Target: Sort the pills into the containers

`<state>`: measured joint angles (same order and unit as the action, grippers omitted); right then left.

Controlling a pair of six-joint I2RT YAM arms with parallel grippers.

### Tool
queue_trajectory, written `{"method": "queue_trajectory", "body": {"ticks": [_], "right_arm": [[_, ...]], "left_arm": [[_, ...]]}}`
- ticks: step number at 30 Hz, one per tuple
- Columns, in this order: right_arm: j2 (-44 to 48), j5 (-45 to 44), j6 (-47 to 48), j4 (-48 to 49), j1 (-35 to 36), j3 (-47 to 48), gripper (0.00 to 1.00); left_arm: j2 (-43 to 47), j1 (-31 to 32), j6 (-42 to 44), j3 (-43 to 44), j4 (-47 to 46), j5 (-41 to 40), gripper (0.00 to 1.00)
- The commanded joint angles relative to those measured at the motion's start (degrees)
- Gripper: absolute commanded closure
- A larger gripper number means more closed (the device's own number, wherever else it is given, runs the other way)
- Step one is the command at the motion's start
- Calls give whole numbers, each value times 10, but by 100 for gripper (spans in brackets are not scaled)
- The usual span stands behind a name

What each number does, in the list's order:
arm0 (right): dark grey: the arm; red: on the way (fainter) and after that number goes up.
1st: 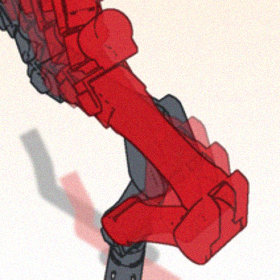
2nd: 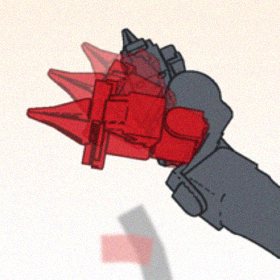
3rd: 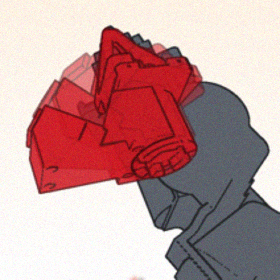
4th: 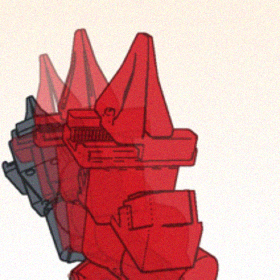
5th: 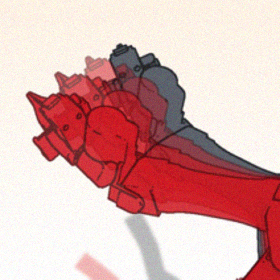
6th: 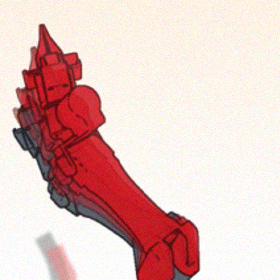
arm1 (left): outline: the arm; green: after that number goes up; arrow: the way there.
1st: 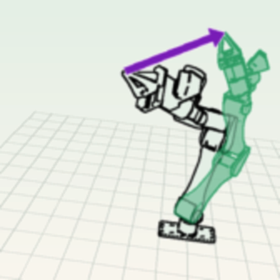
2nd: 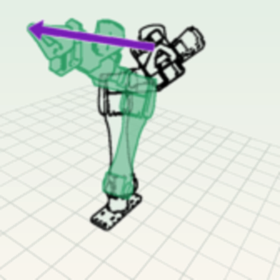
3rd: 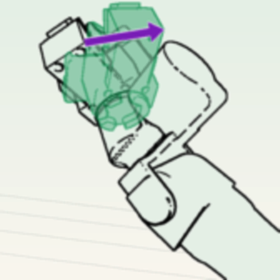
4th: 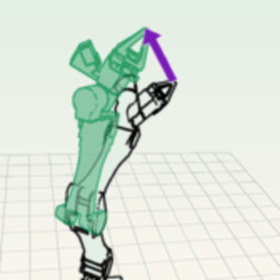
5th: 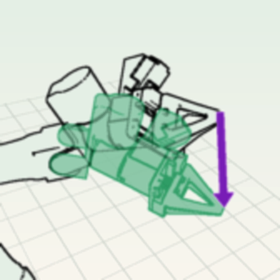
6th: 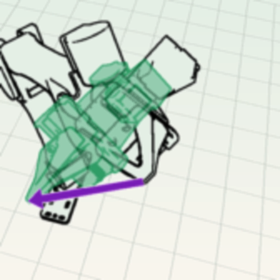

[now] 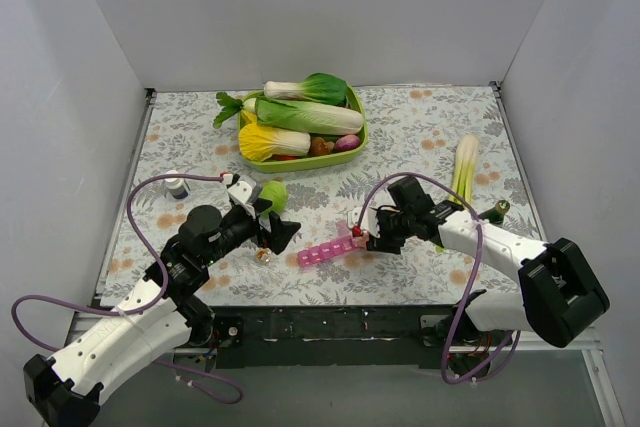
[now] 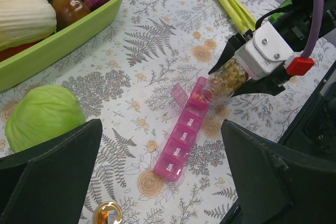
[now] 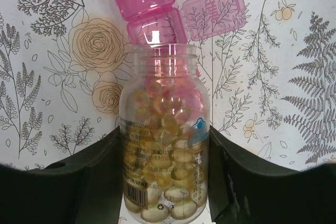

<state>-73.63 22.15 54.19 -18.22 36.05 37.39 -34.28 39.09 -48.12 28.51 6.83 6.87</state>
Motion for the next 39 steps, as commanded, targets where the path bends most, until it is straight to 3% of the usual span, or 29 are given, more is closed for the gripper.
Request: {"method": "queue_trajectory", "body": {"ticks": [1,39], "right_arm": [[-6,-18,-1,-13,9,30,99],[-52,-114,-9,-74,59,90,99]], "left_arm": [[6,-2,10,6,-4,-1,2],[8,-2,12,8,-2,-2,2]]}}
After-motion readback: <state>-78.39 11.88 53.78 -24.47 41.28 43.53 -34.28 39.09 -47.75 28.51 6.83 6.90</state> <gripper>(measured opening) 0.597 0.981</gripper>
